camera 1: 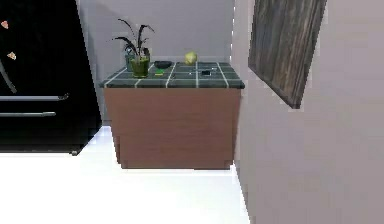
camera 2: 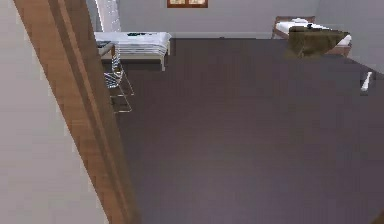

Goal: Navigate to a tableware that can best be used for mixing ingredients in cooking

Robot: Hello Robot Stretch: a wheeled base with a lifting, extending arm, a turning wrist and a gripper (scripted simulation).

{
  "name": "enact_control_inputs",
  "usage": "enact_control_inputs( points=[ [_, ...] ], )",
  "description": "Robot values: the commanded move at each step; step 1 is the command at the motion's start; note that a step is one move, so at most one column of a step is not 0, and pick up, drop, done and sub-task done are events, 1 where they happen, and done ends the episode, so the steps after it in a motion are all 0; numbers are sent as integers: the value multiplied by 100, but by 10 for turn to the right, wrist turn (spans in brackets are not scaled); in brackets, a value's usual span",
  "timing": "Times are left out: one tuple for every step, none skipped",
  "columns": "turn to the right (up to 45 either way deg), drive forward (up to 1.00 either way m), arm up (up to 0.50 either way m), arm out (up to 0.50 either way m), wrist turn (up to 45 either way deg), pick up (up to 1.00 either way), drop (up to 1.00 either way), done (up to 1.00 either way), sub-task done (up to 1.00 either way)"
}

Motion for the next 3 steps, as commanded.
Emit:
enact_control_inputs(
  points=[
    [0,100,0,0,0,0,0,0,0],
    [0,30,0,0,0,0,0,0,0],
    [-180,0,0,0,0,0,0,0,0]
  ],
)
